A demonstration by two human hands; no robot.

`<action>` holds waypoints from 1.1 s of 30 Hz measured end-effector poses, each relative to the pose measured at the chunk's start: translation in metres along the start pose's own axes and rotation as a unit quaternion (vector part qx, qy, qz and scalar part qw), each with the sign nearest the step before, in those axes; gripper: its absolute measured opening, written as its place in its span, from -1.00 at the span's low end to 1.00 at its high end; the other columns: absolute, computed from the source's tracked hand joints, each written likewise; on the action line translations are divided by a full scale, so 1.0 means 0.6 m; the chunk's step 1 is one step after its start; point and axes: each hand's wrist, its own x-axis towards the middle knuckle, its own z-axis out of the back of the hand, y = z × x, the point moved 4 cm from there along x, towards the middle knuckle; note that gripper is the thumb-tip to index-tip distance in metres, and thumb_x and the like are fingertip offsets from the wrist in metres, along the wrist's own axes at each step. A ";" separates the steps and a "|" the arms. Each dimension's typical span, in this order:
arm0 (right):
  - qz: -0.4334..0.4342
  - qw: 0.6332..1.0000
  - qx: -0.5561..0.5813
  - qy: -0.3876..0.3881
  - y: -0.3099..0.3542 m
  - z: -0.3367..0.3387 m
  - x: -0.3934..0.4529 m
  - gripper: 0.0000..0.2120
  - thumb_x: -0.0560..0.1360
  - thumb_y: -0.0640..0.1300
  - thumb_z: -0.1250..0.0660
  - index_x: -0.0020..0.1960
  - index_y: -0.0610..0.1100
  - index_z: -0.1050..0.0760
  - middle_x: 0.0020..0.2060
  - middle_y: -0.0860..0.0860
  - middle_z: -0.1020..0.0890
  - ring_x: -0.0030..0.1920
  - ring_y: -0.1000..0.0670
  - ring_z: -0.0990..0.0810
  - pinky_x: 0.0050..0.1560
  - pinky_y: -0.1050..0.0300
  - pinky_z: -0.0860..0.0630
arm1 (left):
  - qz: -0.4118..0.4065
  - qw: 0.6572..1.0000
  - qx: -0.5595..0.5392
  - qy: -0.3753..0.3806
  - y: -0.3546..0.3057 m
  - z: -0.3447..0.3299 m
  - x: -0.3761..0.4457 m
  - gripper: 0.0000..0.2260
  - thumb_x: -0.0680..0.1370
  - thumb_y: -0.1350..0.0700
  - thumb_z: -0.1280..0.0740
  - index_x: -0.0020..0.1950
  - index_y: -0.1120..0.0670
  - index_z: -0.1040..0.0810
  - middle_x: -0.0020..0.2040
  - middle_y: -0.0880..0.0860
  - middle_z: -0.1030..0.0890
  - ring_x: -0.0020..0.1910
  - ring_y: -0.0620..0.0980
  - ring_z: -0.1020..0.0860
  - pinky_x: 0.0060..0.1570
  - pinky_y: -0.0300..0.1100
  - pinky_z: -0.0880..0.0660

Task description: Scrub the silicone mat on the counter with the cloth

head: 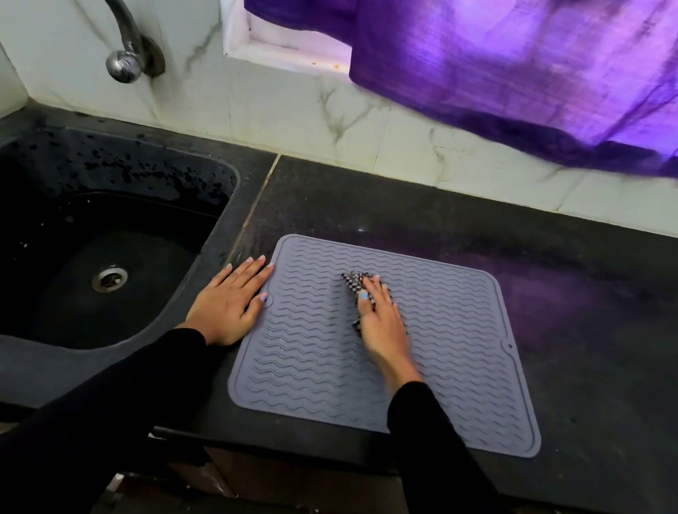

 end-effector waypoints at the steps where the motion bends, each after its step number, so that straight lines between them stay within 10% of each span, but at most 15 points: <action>1: -0.038 0.987 0.156 -0.018 0.008 0.015 -0.005 -0.60 0.64 -0.08 -0.02 0.45 -0.13 -0.24 0.45 0.03 -0.25 0.44 0.07 -0.20 0.44 0.13 -0.14 | -0.001 1.000 -0.002 0.002 -0.001 0.001 0.000 -0.35 0.47 -0.19 0.27 0.52 0.00 -0.05 0.53 -0.03 -0.10 0.51 -0.09 -0.03 0.46 -0.11 0.08; 4: -0.102 0.927 0.343 -0.110 -0.001 0.059 -0.020 -0.62 0.63 -0.12 -0.07 0.39 -0.24 -0.33 0.36 -0.13 -0.42 0.31 -0.03 -0.41 0.27 0.16 -0.36 | 0.002 1.000 -0.009 -0.002 -0.001 0.003 0.000 -0.35 0.47 -0.20 0.26 0.52 0.00 -0.07 0.53 -0.02 -0.11 0.50 -0.09 -0.04 0.46 -0.11 0.07; 8: 0.017 0.996 -0.047 -0.067 -0.014 0.047 -0.059 -0.53 0.62 0.04 0.02 0.50 -0.05 -0.07 0.48 0.11 -0.02 0.50 0.07 0.09 0.48 0.08 0.19 | 0.001 1.000 -0.013 -0.003 -0.003 0.003 -0.001 -0.35 0.47 -0.20 0.25 0.52 0.01 -0.08 0.52 -0.02 -0.12 0.50 -0.08 -0.05 0.47 -0.10 0.06; 12: 0.072 0.940 -0.327 -0.062 -0.026 -0.027 -0.088 -0.44 0.60 0.10 0.19 0.52 -0.13 0.08 0.53 -0.06 0.08 0.52 -0.02 0.19 0.45 0.03 0.30 | 0.001 1.000 -0.011 0.000 -0.001 0.001 0.001 -0.35 0.48 -0.19 0.24 0.52 0.03 -0.07 0.52 -0.01 -0.12 0.50 -0.08 -0.05 0.46 -0.10 0.07; 25: 0.061 0.941 -0.334 0.002 -0.029 -0.024 -0.067 -0.30 0.47 0.19 0.36 0.52 -0.14 0.15 0.52 -0.07 0.15 0.51 -0.02 0.23 0.47 0.05 0.27 | 0.012 1.000 0.000 -0.003 0.003 -0.011 0.002 -0.36 0.50 -0.17 0.21 0.50 0.10 -0.10 0.52 -0.01 -0.12 0.48 -0.13 -0.02 0.46 -0.09 0.06; 30: -0.053 0.997 0.040 -0.043 -0.024 0.028 -0.056 -0.59 0.63 0.00 -0.02 0.45 -0.04 -0.24 0.45 0.01 -0.28 0.39 0.03 -0.28 0.37 0.08 -0.26 | 0.030 0.999 -0.036 0.022 0.005 -0.013 0.008 -0.27 0.42 -0.23 0.27 0.51 0.08 -0.06 0.53 -0.02 -0.07 0.51 -0.09 0.00 0.47 -0.07 0.12; 33: -0.140 0.896 0.391 -0.156 -0.035 0.072 -0.052 -0.63 0.62 -0.09 -0.08 0.32 -0.27 -0.40 0.26 -0.11 -0.50 0.19 -0.05 -0.49 0.02 0.24 -0.47 | 0.057 0.996 -0.053 0.042 -0.002 -0.013 0.011 -0.31 0.45 -0.22 0.21 0.52 0.08 -0.04 0.54 -0.02 -0.04 0.51 -0.08 0.03 0.47 -0.05 0.16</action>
